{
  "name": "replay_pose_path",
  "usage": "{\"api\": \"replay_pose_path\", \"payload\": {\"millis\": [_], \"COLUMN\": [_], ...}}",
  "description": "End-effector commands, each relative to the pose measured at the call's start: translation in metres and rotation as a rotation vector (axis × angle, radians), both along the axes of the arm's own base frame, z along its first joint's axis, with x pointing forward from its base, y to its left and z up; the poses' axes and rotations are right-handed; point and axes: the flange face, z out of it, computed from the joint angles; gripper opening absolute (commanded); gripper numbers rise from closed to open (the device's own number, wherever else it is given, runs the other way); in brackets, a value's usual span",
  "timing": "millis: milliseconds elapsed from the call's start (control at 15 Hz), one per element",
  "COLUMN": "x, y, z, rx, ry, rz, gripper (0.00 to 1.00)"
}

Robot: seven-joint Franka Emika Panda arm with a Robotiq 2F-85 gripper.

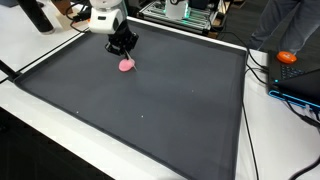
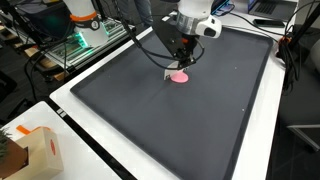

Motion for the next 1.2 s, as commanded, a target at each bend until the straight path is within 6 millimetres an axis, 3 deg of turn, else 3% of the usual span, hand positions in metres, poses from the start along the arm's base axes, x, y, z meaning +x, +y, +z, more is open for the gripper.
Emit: {"api": "replay_pose_path", "payload": {"millis": [0,600,1133], "x": [-0.007,-0.018,-0.021], "y": [-0.032,-0.094,-0.121], "z": [-0.011,-0.014,-0.014], "rx": [-0.041,-0.071,-0.129], "ry": [0.036,0.078,0.102], "rz": [-0.05,-0.101,-0.091], "gripper": [0.01,0.01,0.01]}}
